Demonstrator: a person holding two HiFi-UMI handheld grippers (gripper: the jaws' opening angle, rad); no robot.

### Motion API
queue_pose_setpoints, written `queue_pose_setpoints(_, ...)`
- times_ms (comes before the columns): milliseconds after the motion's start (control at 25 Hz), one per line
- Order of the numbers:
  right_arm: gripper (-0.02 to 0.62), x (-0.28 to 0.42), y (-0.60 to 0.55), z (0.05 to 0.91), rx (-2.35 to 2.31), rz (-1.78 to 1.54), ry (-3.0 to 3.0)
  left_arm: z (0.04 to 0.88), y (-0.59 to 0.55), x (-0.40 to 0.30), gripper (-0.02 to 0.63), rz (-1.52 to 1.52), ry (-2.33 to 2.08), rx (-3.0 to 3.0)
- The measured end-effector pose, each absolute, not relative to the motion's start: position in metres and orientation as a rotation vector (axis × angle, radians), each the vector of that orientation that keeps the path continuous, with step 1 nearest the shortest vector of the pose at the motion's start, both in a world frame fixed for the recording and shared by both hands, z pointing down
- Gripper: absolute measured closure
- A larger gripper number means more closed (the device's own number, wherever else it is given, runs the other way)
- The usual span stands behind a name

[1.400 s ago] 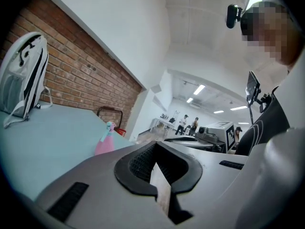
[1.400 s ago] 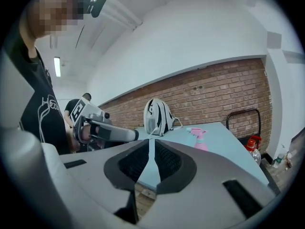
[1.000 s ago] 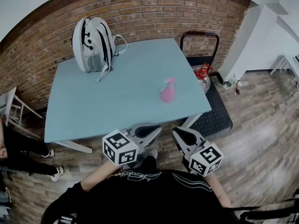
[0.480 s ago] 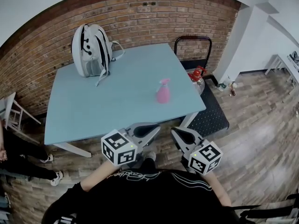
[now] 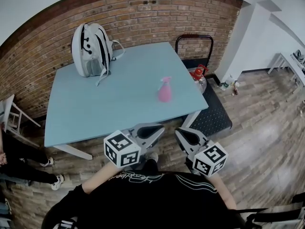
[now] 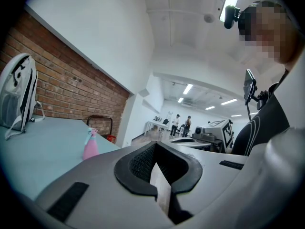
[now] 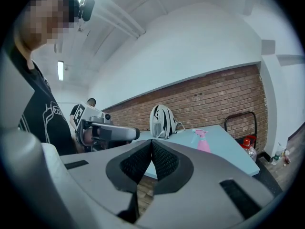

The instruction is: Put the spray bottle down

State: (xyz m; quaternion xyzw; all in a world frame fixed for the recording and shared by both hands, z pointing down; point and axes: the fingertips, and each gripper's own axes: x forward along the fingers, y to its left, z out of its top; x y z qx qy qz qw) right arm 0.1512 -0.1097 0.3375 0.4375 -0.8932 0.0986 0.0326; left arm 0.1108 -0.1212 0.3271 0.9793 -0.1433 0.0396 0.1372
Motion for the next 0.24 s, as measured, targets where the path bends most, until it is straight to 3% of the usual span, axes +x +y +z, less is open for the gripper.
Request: queue_pose_setpoints(240,0.581,0.1476,-0.1147,0.3365,1.35,0.303,-2.744,0.3247,-0.1257,0.1081,0.598,0.115,-0.403,2.831)
